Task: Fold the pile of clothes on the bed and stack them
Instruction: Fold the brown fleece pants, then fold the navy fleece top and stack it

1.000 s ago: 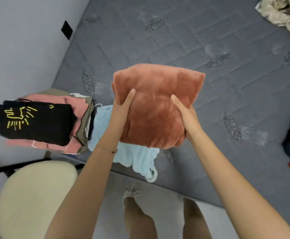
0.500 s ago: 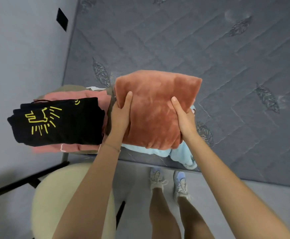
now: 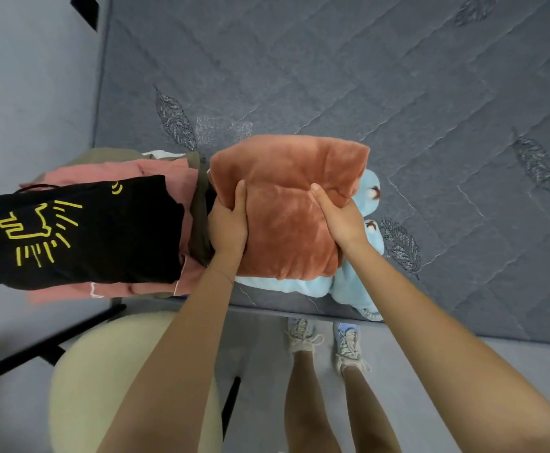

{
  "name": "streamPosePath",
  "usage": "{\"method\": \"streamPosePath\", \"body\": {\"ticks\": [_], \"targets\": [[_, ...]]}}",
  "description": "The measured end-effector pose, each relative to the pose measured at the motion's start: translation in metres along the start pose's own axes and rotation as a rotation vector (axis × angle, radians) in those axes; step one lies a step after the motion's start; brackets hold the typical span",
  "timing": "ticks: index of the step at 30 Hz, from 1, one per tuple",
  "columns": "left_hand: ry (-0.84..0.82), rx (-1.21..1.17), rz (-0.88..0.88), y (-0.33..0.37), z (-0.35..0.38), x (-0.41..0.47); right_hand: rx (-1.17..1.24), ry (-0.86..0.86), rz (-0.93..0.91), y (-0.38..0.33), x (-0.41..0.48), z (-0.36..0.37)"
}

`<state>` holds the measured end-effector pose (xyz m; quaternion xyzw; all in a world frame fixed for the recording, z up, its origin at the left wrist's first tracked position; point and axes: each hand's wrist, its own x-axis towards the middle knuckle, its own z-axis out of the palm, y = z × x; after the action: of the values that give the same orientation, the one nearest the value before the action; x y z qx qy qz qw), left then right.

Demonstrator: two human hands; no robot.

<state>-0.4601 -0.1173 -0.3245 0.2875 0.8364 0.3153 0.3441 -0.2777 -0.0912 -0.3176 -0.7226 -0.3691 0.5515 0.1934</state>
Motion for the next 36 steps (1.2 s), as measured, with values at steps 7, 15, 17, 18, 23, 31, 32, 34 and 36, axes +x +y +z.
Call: {"method": "streamPosePath", "body": {"ticks": [7, 15, 17, 18, 23, 31, 32, 34, 36], "targets": [[0.067, 0.379, 0.335, 0.045, -0.036, -0.040, -0.143, 0.118, 0.036, -0.028, -0.045, -0.039], [-0.136, 0.835, 0.703, 0.112, -0.043, -0.096, -0.658, 0.155, -0.153, -0.069, -0.111, -0.102], [-0.187, 0.842, 0.711, 0.131, -0.040, -0.112, -0.734, 0.142, -0.188, -0.074, -0.124, -0.121], [-0.205, 0.857, 0.730, 0.140, -0.038, -0.121, -0.766, 0.135, -0.198, -0.075, -0.131, -0.132], [-0.272, 0.917, 0.848, 0.186, -0.017, -0.171, -0.834, 0.142, -0.203, -0.073, -0.158, -0.200], [-0.283, 0.916, 0.930, 0.257, 0.099, -0.299, -0.810, 0.304, -0.150, -0.024, -0.199, -0.384], [-0.283, 0.904, 0.932, 0.265, 0.118, -0.318, -0.804, 0.328, -0.147, -0.016, -0.204, -0.411], [-0.312, 0.878, 0.936, 0.282, 0.159, -0.362, -0.799, 0.373, -0.132, 0.001, -0.214, -0.463], [-0.347, 0.820, 0.981, 0.301, 0.198, -0.409, -0.812, 0.407, -0.107, 0.019, -0.222, -0.512]]}}
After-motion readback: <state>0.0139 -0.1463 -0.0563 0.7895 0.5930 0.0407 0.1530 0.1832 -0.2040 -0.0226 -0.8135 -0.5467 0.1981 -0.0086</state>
